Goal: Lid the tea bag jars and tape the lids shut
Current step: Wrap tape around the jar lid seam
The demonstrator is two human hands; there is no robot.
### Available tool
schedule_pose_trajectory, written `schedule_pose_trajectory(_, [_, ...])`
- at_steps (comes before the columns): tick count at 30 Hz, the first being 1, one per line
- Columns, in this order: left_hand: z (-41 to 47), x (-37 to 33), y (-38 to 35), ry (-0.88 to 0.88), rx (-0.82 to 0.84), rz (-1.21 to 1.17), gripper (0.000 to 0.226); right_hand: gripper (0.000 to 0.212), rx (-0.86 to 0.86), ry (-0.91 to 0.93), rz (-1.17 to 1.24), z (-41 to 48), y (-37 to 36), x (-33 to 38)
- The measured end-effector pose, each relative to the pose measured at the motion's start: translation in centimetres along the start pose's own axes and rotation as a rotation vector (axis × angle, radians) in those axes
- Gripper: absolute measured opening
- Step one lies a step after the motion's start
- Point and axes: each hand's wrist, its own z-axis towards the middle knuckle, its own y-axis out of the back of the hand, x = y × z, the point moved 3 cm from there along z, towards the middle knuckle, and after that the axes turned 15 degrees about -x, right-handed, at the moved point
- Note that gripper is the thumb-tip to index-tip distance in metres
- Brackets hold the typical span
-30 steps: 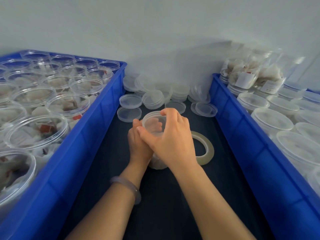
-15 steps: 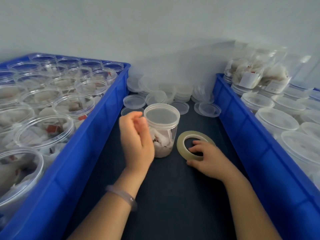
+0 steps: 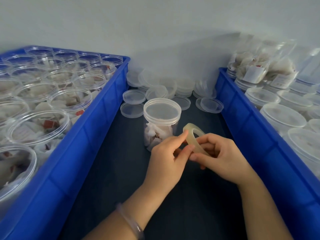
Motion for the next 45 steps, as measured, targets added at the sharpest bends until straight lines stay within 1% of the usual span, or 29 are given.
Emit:
schedule_pose_trajectory(2, [0.1, 0.0, 0.3, -0.081, -0.124, 0.002, 0.026, 0.048, -0.019, -0.008, 0.011, 0.0, -0.3, 0.0])
schedule_pose_trajectory(4, [0.0, 0.1, 0.3, -0.108, -0.184, 0.018, 0.016, 0.053, -0.041, -0.026, 0.026, 0.0, -0.6, -0.1])
schedule_pose_trajectory(6, [0.0, 0.2, 0.3, -0.089, -0.181, 0.005, 0.014, 0.056, -0.062, -0.045, 0.035, 0.1, -0.8, -0.2])
schedule_pose_trajectory(8, [0.0, 0.3, 0.4, -0.059, -0.151, -0.04, 0.014, 0.055, -0.084, -0.055, 0.048, 0.1, -0.8, -0.2])
schedule_pose_trajectory(9, [0.0, 0.3, 0.4, -0.034, -0.129, -0.071, 0.014, 0.054, -0.093, -0.057, 0.059, 0.1, -0.8, -0.2])
schedule_pose_trajectory(11, [0.1, 0.4, 0.4, 0.085, -0.087, -0.169, 0.015, 0.055, -0.105, -0.05, 0.08, 0.1, -0.7, -0.1])
schedule_pose_trajectory(13, [0.2, 0.5, 0.4, 0.198, -0.077, -0.253, 0.024, 0.055, -0.111, -0.029, 0.104, 0.0, -0.8, 0.1])
schedule_pose_trajectory(15, [0.4, 0.5, 0.4, 0.234, -0.076, -0.277, 0.029, 0.054, -0.115, -0.016, 0.12, 0.1, -0.8, 0.2])
schedule_pose_trajectory(18, [0.5, 0.4, 0.7, 0.142, -0.063, -0.199, 0.015, 0.059, -0.098, -0.024, 0.084, 0.1, -0.8, -0.1])
schedule_pose_trajectory(21, [0.6, 0.3, 0.9, -0.089, -0.095, -0.008, 0.009, 0.058, -0.102, -0.026, 0.039, 0.2, -1.0, -0.3])
schedule_pose_trajectory(22, [0.5, 0.1, 0.8, -0.147, -0.089, 0.06, 0.009, 0.056, -0.119, -0.02, 0.023, 0.2, -1.1, -0.3])
schedule_pose_trajectory(23, [0.5, 0.0, 0.6, -0.166, -0.069, 0.108, 0.009, 0.055, -0.139, -0.015, 0.006, 0.3, -1.1, -0.3])
schedule_pose_trajectory(25, [0.5, -0.1, 0.5, -0.118, -0.006, 0.119, 0.007, 0.055, -0.174, -0.003, -0.032, 0.4, -1.2, -0.2])
schedule_pose_trajectory(26, [0.6, 0.0, 0.5, -0.063, 0.044, 0.074, 0.008, 0.057, -0.193, 0.01, -0.045, 0.4, -1.1, -0.3])
schedule_pose_trajectory(28, [0.7, 0.3, 0.5, 0.098, 0.175, -0.1, 0.016, 0.06, -0.23, 0.036, -0.042, 0.5, -1.0, -0.2])
schedule_pose_trajectory(29, [0.7, 0.3, 0.5, 0.176, 0.211, -0.184, 0.019, 0.057, -0.233, 0.042, -0.026, 0.6, -0.9, -0.1])
schedule_pose_trajectory(30, [0.8, 0.3, 0.6, 0.231, 0.208, -0.228, 0.02, 0.053, -0.225, 0.042, -0.007, 0.6, -0.9, 0.0])
schedule_pose_trajectory(32, [1.0, 0.4, 0.6, 0.266, 0.164, -0.222, 0.022, 0.036, -0.184, 0.047, 0.009, 0.5, -0.8, 0.1])
schedule_pose_trajectory(34, [0.9, 0.1, 0.5, 0.229, 0.157, -0.188, 0.021, 0.017, -0.16, 0.084, -0.009, 0.3, -0.6, 0.4])
schedule_pose_trajectory(35, [0.8, -0.2, 0.5, 0.172, 0.152, -0.167, 0.019, 0.011, -0.167, 0.108, -0.027, 0.3, -0.5, 0.5])
schedule_pose_trajectory(36, [1.0, -0.4, 0.8, 0.076, 0.113, -0.136, 0.015, 0.009, -0.188, 0.131, -0.057, 0.4, -0.4, 0.6])
schedule_pose_trajectory(38, [1.7, -1.0, 2.2, -0.18, -0.101, -0.045, 0.008, 0.01, -0.257, 0.15, -0.136, 0.9, -0.1, 0.9])
schedule_pose_trajectory(39, [2.1, -1.0, 2.9, -0.285, -0.233, 0.01, 0.015, 0.011, -0.283, 0.161, -0.174, 1.4, 0.0, 1.1])
schedule_pose_trajectory(40, [2.6, -0.8, 3.5, -0.335, -0.335, 0.066, 0.03, 0.013, -0.296, 0.185, -0.207, 1.9, 0.0, 1.4])
schedule_pose_trajectory(41, [3.2, -0.3, 3.9, -0.318, -0.376, 0.114, 0.051, 0.015, -0.297, 0.218, -0.237, 2.4, -0.1, 1.8])
schedule_pose_trajectory(42, [3.9, 0.4, 4.0, -0.236, -0.332, 0.141, 0.072, 0.016, -0.287, 0.253, -0.263, 2.9, -0.4, 2.3])
schedule_pose_trajectory(43, [4.5, 1.1, 3.9, -0.13, -0.235, 0.145, 0.088, 0.015, -0.273, 0.279, -0.281, 3.3, -0.7, 2.7])
schedule_pose_trajectory(44, [4.8, 1.7, 3.5, -0.037, -0.13, 0.13, 0.096, 0.016, -0.257, 0.298, -0.293, 3.6, -1.2, 3.0])
schedule_pose_trajectory(45, [4.9, 2.3, 3.2, 0.021, -0.062, 0.1, 0.098, 0.019, -0.245, 0.313, -0.3, 3.8, -1.5, 3.1])
